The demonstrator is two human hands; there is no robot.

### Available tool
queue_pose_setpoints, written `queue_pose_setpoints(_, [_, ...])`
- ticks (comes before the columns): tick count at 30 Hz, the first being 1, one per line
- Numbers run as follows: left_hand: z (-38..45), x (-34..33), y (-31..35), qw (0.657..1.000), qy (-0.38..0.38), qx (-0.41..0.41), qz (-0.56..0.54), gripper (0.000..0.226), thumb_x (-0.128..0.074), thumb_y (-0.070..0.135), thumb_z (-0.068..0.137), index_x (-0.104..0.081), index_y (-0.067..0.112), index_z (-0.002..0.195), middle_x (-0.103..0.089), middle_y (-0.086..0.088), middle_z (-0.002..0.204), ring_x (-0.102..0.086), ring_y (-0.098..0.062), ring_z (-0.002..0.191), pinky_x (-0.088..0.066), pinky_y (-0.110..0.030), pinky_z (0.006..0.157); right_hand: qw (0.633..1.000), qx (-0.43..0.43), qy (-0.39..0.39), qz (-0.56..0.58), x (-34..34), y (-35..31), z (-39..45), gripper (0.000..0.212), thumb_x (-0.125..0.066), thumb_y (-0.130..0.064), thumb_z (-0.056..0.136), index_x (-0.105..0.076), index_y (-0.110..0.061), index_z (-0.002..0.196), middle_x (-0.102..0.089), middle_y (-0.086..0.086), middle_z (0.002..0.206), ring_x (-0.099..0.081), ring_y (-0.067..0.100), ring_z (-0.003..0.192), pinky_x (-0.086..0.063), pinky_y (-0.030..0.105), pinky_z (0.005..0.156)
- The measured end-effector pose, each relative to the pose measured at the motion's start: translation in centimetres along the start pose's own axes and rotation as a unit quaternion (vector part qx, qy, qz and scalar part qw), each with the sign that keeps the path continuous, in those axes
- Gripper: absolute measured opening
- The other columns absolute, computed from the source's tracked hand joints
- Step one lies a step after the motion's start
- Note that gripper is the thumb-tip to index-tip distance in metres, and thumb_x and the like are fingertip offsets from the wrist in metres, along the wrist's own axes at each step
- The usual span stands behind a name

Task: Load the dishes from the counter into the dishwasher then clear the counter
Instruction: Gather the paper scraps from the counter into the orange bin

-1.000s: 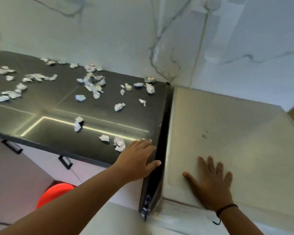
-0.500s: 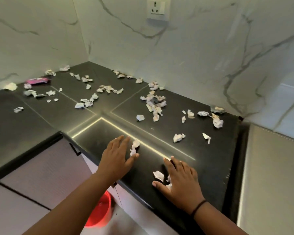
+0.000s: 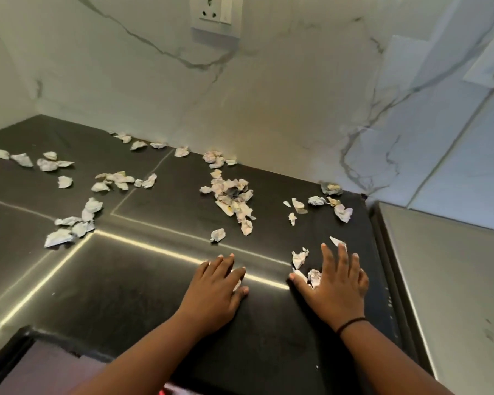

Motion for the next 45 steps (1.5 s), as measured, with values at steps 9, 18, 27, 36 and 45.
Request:
queue_pose_setpoints(9, [6.4, 0.4, -0.8, 0.993, 0.027, -0.018, -0.111, 0.042, -0.030, 0.052, 0.097, -0.047, 0.032, 0.130, -0.060, 0.008, 0.123, -0.061, -0.018, 0.108, -0.049, -0.034, 0.082, 0.995, -0.056, -0.039, 0.067, 1.6, 3.0, 7.2, 0.112, -0.032, -0.092, 0.063, -0.013, -0.025, 0.151, -0.011, 0.009, 0.160, -0.005, 0.032, 0.147, -0.010, 0.050, 0.118])
queue_pose_setpoints(18, [11.7, 0.4, 3.0, 0.978, 0.081, -0.125, -0.143, 0.060, -0.036, 0.078, 0.083, -0.058, 0.029, 0.111, -0.062, 0.012, 0.095, -0.059, -0.011, 0.087, -0.046, -0.026, 0.074, 0.921, 0.081, 0.000, 0.381, 1.1, -0.2, 10.9, 0.032, -0.055, -0.061, 0.082, -0.059, -0.039, 0.105, -0.064, -0.015, 0.102, -0.059, -0.001, 0.097, -0.050, 0.026, 0.086])
queue_pose_setpoints(27, [13.7, -1.9, 10.0, 0.972, 0.015, -0.223, -0.072, 0.095, -0.035, 0.093, 0.066, -0.046, 0.026, 0.132, -0.051, 0.004, 0.120, -0.046, -0.019, 0.117, -0.044, -0.039, 0.100, 0.991, 0.113, -0.047, 0.063, 2.7, 5.1, 25.8, 0.064, -0.060, -0.067, 0.078, -0.047, -0.041, 0.134, -0.036, 0.001, 0.147, -0.029, 0.026, 0.137, -0.028, 0.046, 0.108])
queue_pose_setpoints(36, [15.7, -3.3, 12.0, 0.948, -0.138, -0.285, -0.032, 0.100, -0.047, 0.085, 0.068, -0.004, 0.044, 0.149, -0.005, -0.005, 0.160, 0.015, -0.036, 0.145, 0.016, -0.059, 0.111, 0.958, 0.224, -0.169, 0.055, -1.0, 4.5, 27.6, 0.080, -0.056, -0.077, 0.071, -0.034, -0.047, 0.141, -0.034, -0.004, 0.149, -0.027, 0.021, 0.138, -0.024, 0.043, 0.111])
queue_pose_setpoints(45, [14.7, -3.3, 12.3, 0.941, -0.033, -0.331, -0.061, 0.025, -0.044, 0.048, 0.094, -0.058, 0.037, 0.110, -0.054, 0.004, 0.128, -0.045, -0.018, 0.113, -0.046, -0.035, 0.086, 0.946, 0.237, -0.108, 0.194, -0.3, 4.6, 25.3, 0.021, -0.053, -0.026, 0.094, -0.067, -0.028, 0.110, -0.052, -0.004, 0.118, -0.051, 0.013, 0.107, -0.040, 0.024, 0.088])
Point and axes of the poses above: each hand's wrist, its own z-axis towards the middle knuckle, its own x-axis out of the back of the hand, y = z × x, the point moved 3 cm from there along z, towards the middle knuckle
